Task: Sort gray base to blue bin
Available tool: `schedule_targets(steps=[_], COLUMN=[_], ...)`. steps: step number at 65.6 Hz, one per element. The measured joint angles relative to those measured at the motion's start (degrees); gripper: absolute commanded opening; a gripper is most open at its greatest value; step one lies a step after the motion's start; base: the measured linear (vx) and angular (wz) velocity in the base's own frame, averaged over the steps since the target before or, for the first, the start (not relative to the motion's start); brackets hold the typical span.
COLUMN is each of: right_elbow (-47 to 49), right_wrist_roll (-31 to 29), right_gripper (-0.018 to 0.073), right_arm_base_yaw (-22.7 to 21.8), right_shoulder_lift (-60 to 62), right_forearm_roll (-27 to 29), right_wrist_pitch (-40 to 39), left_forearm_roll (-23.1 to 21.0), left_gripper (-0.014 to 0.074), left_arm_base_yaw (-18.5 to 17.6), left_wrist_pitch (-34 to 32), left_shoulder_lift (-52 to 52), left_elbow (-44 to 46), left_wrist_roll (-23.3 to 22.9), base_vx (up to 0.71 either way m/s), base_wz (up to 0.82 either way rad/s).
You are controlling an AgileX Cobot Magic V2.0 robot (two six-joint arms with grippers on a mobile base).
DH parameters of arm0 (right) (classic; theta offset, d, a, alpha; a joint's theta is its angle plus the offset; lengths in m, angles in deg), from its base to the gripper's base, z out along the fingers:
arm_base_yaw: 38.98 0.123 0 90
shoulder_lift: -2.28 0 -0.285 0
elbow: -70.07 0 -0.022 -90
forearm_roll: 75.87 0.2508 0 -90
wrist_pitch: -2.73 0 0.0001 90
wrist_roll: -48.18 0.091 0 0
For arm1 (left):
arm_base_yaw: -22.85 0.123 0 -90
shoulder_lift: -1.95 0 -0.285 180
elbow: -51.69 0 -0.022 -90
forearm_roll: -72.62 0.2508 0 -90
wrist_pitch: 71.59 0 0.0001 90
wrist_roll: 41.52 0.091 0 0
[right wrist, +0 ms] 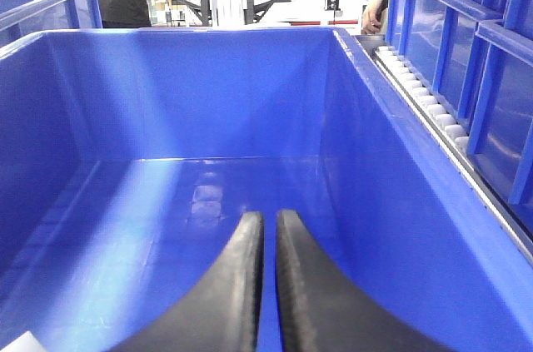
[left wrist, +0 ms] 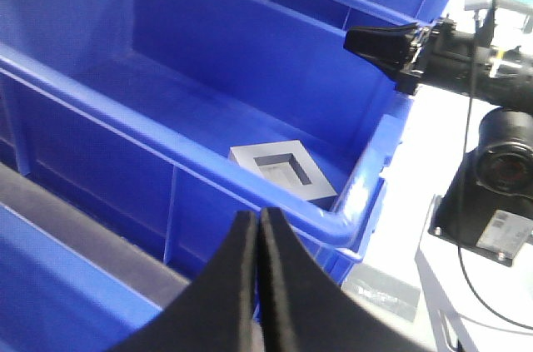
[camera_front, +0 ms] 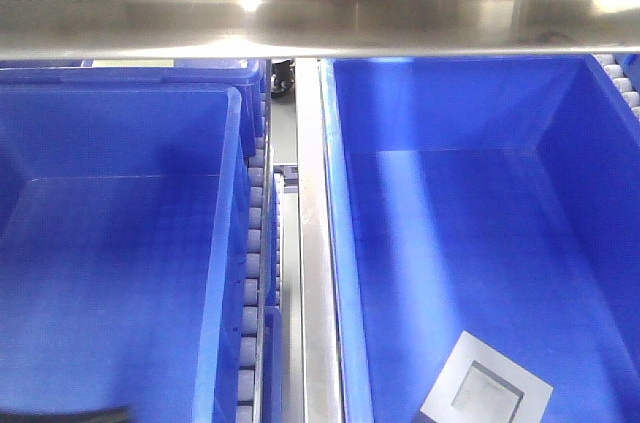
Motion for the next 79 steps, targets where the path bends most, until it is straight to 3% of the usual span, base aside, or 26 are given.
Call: schedule_targets(steps=[14, 55, 69, 79], right_elbow=[0.00, 0.00, 0.00, 0.00], right_wrist_roll=[0.00, 0.00, 0.00, 0.00], right_gripper=[-0.0004, -0.0004, -0.0004, -0.0004], right_arm_base_yaw=[0.00, 0.00, 0.00, 0.00], right_shoulder_lift=[0.00, 0.00, 0.00, 0.00], right_forearm_roll=[0.00, 0.00, 0.00, 0.00], right_wrist_pitch=[0.00, 0.00, 0.00, 0.00], left_forearm_roll=[-0.05, -0.12, -5.60, -6.22], left_gripper=[-0.0006, -0.0006, -0.0006, -0.0006], left_arm_base_yaw=[0.00, 0.00, 0.00, 0.00], left_wrist_pitch=[2.07, 2.83, 2.83, 2.52], left_shoulder_lift=[-5.52, -5.78, -5.78, -5.78], left_elbow=[-0.80, -0.80, -0.80, -0.93], left_wrist_roll=[0.00, 0.36, 8.20, 9.93], base_vx=[0.00, 0.00, 0.00, 0.00], base_wz=[0.00, 0.00, 0.00, 0.00])
